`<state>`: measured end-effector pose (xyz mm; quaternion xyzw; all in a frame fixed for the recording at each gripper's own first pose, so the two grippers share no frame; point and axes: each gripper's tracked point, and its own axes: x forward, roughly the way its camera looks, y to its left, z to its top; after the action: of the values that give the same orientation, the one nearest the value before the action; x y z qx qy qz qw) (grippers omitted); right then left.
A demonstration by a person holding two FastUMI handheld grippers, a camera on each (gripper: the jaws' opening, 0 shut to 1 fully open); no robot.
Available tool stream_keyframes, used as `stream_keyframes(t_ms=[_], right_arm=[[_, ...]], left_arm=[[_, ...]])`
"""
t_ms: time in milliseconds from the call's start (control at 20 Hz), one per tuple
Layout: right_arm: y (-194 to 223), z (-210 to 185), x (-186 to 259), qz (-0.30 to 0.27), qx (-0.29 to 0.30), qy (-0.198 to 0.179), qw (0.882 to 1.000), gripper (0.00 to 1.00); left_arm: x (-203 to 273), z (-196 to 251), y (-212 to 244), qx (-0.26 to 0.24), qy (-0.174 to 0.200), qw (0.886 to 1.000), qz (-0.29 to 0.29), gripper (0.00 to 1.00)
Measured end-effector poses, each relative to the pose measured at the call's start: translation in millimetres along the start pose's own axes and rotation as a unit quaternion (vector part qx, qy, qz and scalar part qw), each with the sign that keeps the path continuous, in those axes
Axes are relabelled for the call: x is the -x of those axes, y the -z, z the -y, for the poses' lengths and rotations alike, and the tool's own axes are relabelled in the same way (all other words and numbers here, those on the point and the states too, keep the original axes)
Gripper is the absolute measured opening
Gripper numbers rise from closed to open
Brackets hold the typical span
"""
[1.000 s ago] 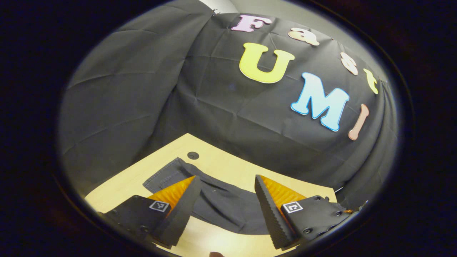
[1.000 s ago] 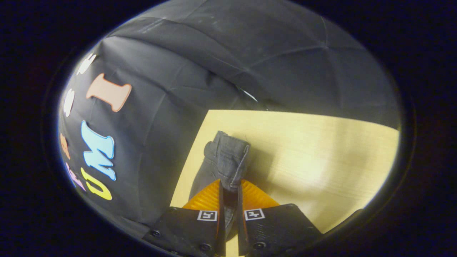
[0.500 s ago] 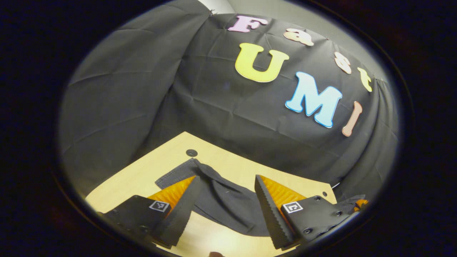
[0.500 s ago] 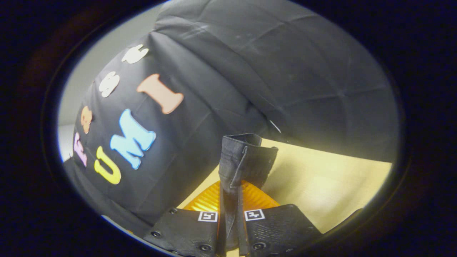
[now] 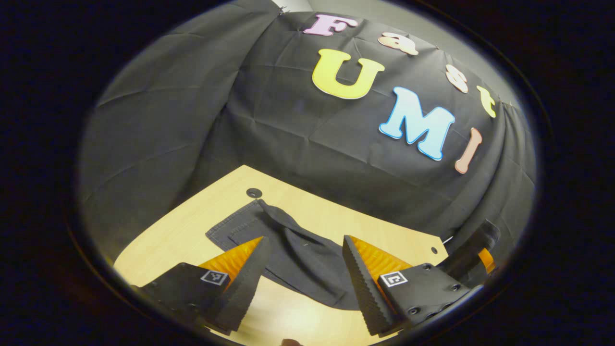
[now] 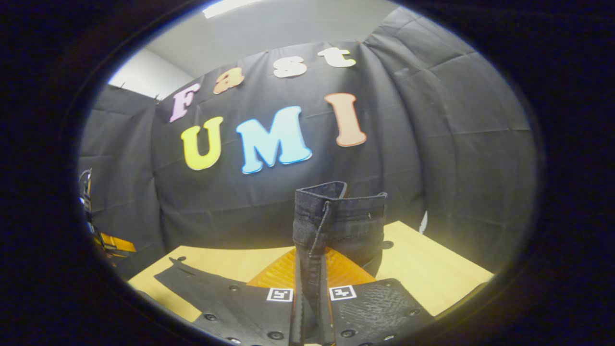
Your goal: Grasp the waist and the cuffs of the jeans and fold them to make the two legs overlap; first hold the waist and fold one-third of the jeans toward the cuffs, then hold the cuffs and fold the remaining one-third in the same direction to finish folding.
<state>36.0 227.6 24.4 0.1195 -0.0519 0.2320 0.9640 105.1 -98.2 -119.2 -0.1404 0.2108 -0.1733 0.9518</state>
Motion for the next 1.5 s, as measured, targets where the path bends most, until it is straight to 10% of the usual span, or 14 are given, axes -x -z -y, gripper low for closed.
stream_keyframes(t_ms=[350,750,1000,1200,1500], right_arm=[[77.4,-95.8,-28.0,-0.043,0.059,-0.073,0.995,0.13],[210.5,-114.5,-17.8,-0.180,0.155,-0.125,0.963,0.16],[181.9,-121.0,-6.4,-0.162,0.138,-0.141,0.967,0.71],[130.5,-109.1,-3.1,-0.117,0.131,-0.126,0.976,0.77],[85.6,-70.9,3.0,-0.108,0.110,-0.086,0.984,0.80]], left_arm=[[5.9,-19.5,11.8,-0.003,0.011,1.000,-0.015,0.99],[0.4,-60.5,30.7,0.073,-0.011,0.997,-0.038,0.99],[-15.2,-87.5,45.7,0.150,-0.038,0.986,-0.060,0.99],[-35.9,-104.3,57.7,0.233,-0.052,0.969,-0.071,0.99],[-88.0,-169.6,75.8,0.397,-0.106,0.908,-0.085,0.99]])
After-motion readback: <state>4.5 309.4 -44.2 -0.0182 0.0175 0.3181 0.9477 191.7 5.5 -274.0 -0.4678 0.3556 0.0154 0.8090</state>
